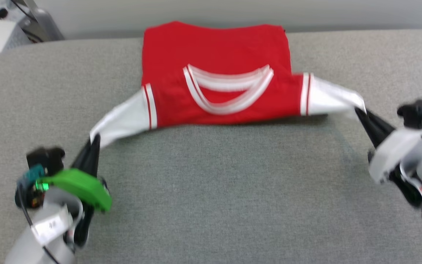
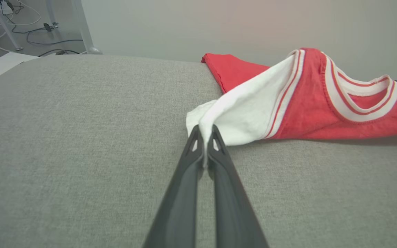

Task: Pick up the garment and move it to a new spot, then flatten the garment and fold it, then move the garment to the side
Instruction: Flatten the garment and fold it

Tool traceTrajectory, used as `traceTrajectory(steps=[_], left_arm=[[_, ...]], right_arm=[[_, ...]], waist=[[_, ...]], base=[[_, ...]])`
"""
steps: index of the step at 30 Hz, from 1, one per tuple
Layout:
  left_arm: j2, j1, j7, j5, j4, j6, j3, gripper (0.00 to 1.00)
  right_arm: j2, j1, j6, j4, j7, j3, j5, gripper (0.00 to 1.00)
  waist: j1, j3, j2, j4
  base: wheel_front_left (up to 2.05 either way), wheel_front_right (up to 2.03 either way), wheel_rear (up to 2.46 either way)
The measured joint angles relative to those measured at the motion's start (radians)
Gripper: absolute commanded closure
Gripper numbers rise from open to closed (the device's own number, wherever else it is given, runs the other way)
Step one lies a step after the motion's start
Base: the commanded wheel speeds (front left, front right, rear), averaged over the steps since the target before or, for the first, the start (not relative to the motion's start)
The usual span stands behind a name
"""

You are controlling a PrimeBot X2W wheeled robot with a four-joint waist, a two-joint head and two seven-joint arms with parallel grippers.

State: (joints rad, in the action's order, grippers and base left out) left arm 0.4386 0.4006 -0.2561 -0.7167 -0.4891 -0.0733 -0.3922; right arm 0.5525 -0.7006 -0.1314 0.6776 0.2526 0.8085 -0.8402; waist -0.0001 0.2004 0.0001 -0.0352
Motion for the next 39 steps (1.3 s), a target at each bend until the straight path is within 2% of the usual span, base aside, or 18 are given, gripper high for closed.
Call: traceTrajectory(steps=[4, 10, 21, 28, 29, 31, 32, 36, 39], left_arm=[[-0.002, -0.120, 0.000, 0.002, 0.015, 0.015, 0.014, 1.00], [-0.014, -0.266, 0.000, 0.002, 0.040, 0.036, 0.039, 1.00], [-0.062, -0.459, 0.000, 0.034, 0.060, 0.071, 0.076, 1.00], [-0.079, -0.469, 0.000, 0.066, 0.044, 0.074, 0.082, 1.00], [-0.082, -0.469, 0.000, 0.067, 0.044, 0.073, 0.085, 1.00], [-0.089, -0.468, 0.000, 0.073, 0.045, 0.069, 0.092, 1.00], [-0.091, -0.466, 0.000, 0.077, 0.046, 0.068, 0.094, 1.00], [-0.103, -0.459, 0.000, 0.104, 0.059, 0.067, 0.101, 1.00], [-0.127, -0.446, 0.000, 0.129, 0.093, 0.067, 0.105, 1.00]], right_arm=[[0.044, 0.152, 0.000, -0.046, 0.000, -0.051, -0.001, 1.00], [0.067, 0.368, 0.000, -0.107, 0.000, -0.164, -0.003, 1.00], [0.053, 0.718, -0.001, -0.168, -0.014, -0.373, 0.053, 1.00], [0.007, 0.805, -0.001, -0.240, -0.098, -0.467, 0.086, 1.00], [0.003, 0.806, -0.001, -0.249, -0.108, -0.481, 0.093, 0.89], [-0.004, 0.806, -0.001, -0.276, -0.137, -0.516, 0.111, 0.51], [-0.007, 0.807, -0.001, -0.289, -0.150, -0.535, 0.123, 0.00], [-0.010, 0.813, 0.000, -0.356, -0.186, -0.612, 0.158, 0.00], [-0.012, 0.808, 0.000, -0.466, -0.205, -0.703, 0.193, 0.00]], waist=[[0.0000, -0.053, 0.0000, 0.004], [0.0000, -0.115, 0.0000, 0.007], [0.0000, -0.172, 0.0000, 0.022], [0.0000, -0.167, 0.0000, 0.031], [0.0000, -0.166, 0.0000, 0.031], [0.0000, -0.161, 0.0000, 0.031], [0.0000, -0.158, 0.0000, 0.032], [0.0000, -0.149, 0.0000, 0.044], [0.0001, -0.134, 0.0000, 0.060]], base=[[0.00, 0.00, 0.00], [0.00, 0.00, 0.00], [0.00, 0.00, 0.00], [0.00, 0.00, 0.00], [0.00, 0.00, 0.00], [0.00, 0.00, 0.00], [0.00, 0.00, 0.00], [0.00, 0.00, 0.00], [0.00, 0.00, 0.00]])
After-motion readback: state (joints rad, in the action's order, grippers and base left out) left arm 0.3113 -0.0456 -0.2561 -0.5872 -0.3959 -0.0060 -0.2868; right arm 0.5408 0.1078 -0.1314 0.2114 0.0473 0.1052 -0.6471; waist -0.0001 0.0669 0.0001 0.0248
